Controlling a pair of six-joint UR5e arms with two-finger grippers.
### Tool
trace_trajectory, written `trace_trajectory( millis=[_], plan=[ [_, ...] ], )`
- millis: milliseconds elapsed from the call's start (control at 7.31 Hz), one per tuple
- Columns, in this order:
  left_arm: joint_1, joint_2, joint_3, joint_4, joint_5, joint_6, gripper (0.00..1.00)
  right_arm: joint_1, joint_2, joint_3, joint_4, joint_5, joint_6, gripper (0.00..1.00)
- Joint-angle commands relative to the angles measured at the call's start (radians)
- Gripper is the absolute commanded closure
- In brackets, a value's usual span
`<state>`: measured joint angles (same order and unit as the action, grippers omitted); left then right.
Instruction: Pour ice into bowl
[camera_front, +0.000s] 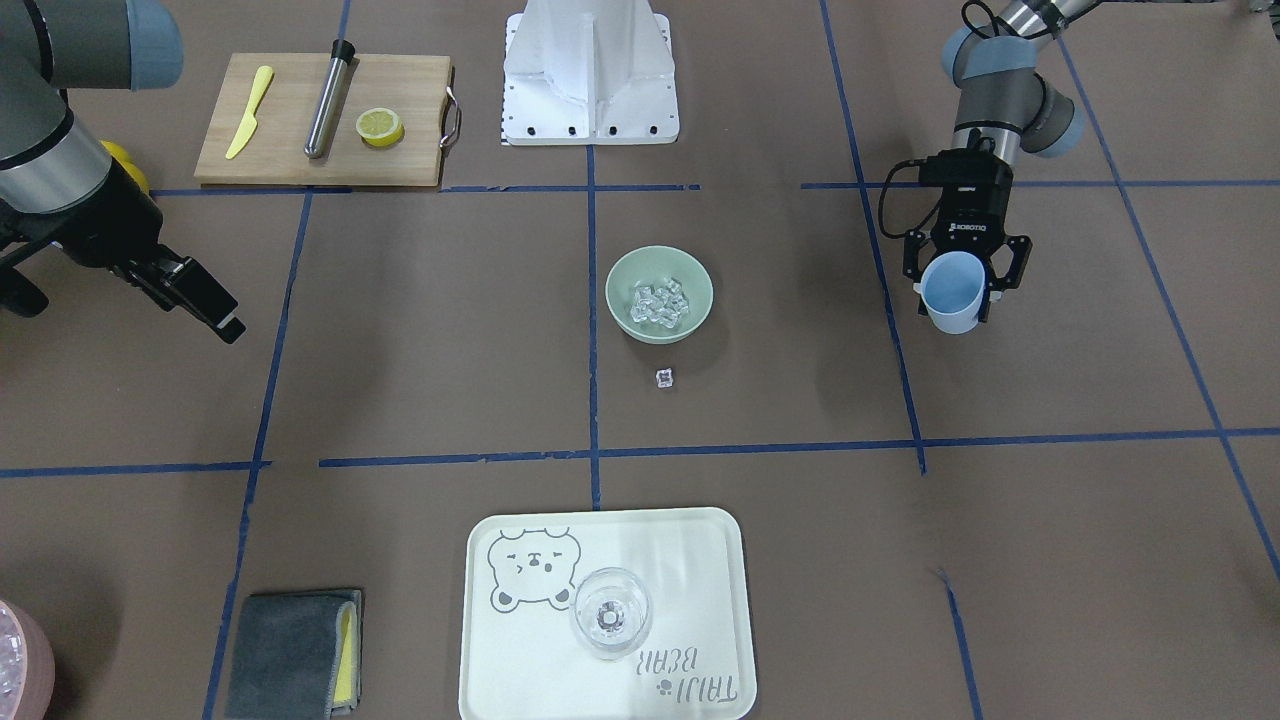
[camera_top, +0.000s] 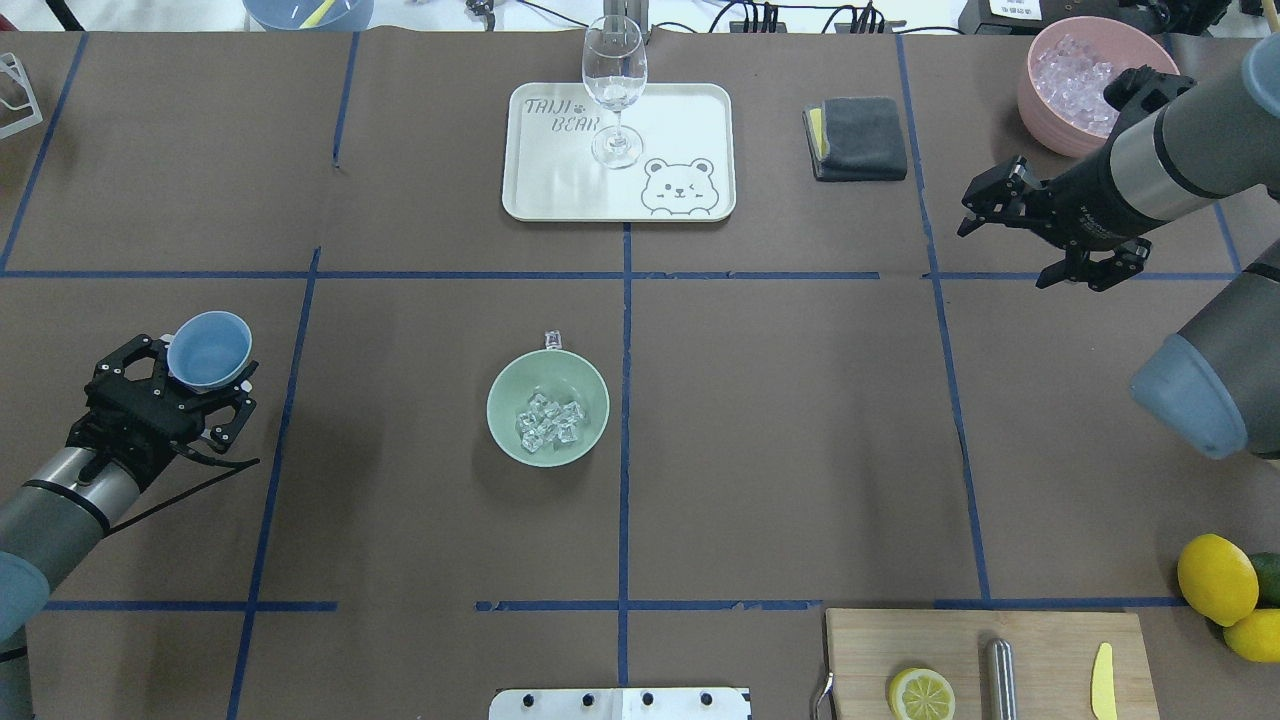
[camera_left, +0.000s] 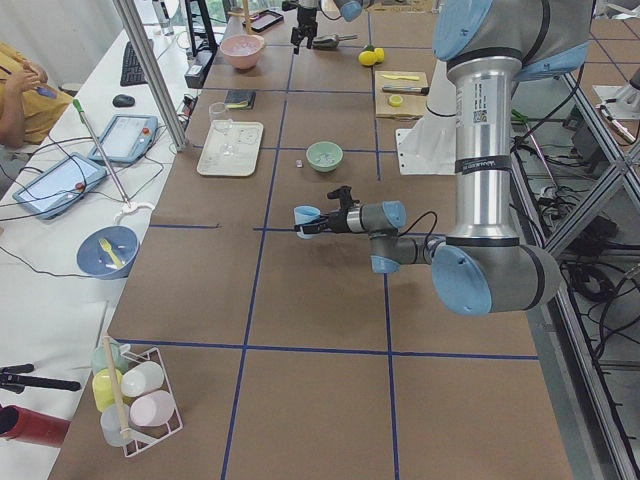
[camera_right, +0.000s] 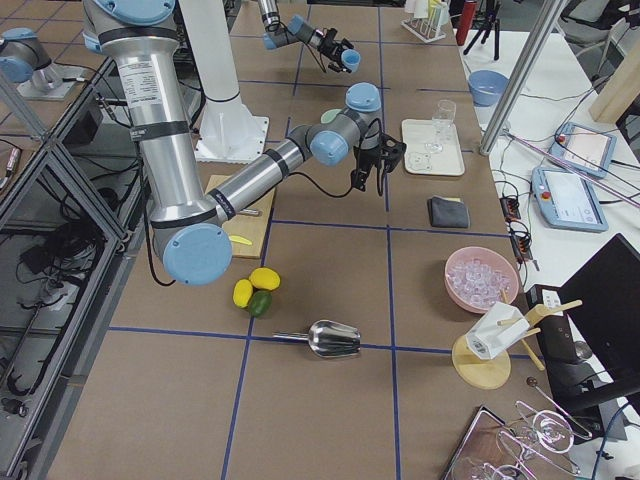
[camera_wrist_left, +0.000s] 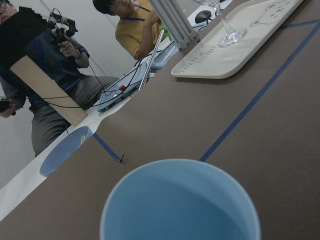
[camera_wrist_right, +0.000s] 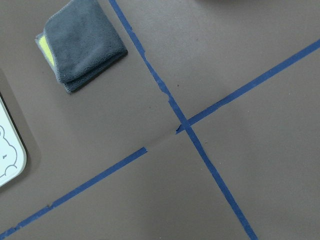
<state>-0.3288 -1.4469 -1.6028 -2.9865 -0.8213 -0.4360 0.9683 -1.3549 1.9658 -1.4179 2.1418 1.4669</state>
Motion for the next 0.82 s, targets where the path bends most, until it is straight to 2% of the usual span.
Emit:
trace_trajectory(
  millis=[0,137,274,684],
  plan=[
    [-0.007,0.054,0.010,-0.067,0.026,-0.209,1.00,0.000,0.005,0.005,0.000,0.003,0.001,0.00],
    [-0.006,0.046,0.033,-0.084,0.078,-0.336,1.00,0.000,0.007,0.005,0.000,0.003,0.001,0.00],
    [-0.004,0.046,0.058,-0.086,0.127,-0.381,1.00,-0.002,0.007,0.002,0.000,0.003,0.001,0.00],
    [-0.004,0.055,0.132,-0.086,0.177,-0.539,1.00,-0.002,0.008,0.001,0.000,0.001,0.000,0.00]
  ],
)
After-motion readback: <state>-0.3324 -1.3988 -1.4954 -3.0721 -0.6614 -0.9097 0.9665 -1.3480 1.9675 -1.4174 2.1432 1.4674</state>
